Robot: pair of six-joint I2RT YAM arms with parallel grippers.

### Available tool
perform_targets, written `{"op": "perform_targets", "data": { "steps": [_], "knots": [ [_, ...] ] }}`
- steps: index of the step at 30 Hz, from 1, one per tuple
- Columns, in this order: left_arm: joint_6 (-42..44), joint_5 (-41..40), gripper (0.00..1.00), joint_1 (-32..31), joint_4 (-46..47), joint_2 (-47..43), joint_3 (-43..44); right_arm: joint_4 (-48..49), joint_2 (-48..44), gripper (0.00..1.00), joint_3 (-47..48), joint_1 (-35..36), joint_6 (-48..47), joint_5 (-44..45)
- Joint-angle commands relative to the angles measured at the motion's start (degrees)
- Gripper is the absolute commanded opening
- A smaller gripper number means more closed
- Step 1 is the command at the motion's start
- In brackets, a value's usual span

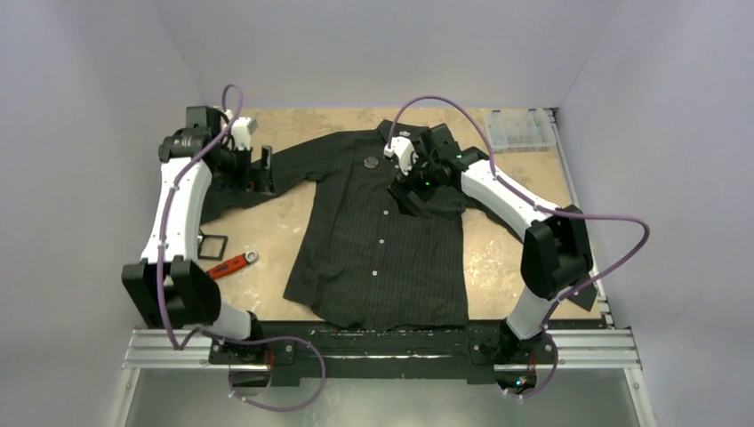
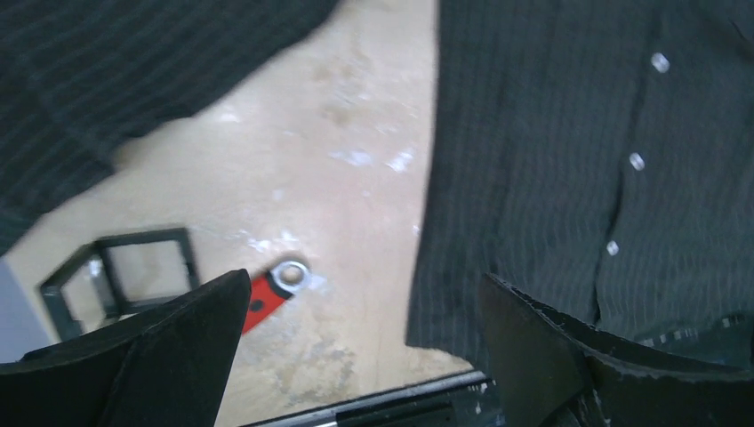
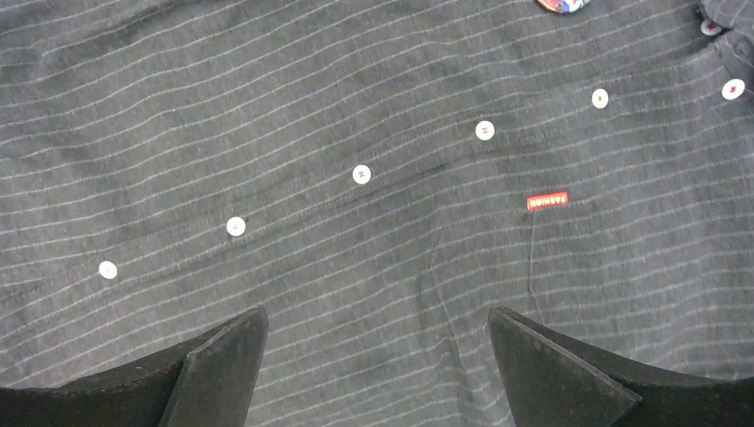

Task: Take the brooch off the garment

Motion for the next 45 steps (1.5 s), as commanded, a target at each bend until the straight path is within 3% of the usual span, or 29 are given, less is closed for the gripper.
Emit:
{"op": "perform_targets", "data": {
  "steps": [1,6,15,21,32,34,45],
  "knots": [
    [-2.50,-9.22,1.00,4.15,-3.01,10.16,9.52,-1.48,2.08,0.99,4.67,-0.25,0.92,-1.70],
    [-2.21,-6.80,1.00,9.73,-0.40,19.77,13.84,-1.61,2.34,0.99,3.76,-0.27,1.21,-1.78],
    [-6.24,-9.36,0.98,13.33,-2.33,36.11,26.26,-3.59,2.22,0.99,3.71,-0.34,1.29,-1.80],
    [-7.89,-7.30,0.93,16.85,-4.37,41.11,28.03,-4.42,3.27,0.99,4.47,-0.33,0.81,-0.85],
    [-7.35,-4.18,0.90,15.61,-5.97,49.00,32.88,-5.88,6.66,0.99,7.85,-1.08,0.61,0.23],
    [-5.39,-3.51,0.79,15.16,-5.78,48.94,32.99,-6.10,7.19,0.99,8.16,-1.54,0.60,-0.03],
    [1.06,1.07,0.69,6.86,-8.15,47.21,28.96,-6.66,9.23,0.99,9.83,-3.37,0.35,-0.56]
  ]
}}
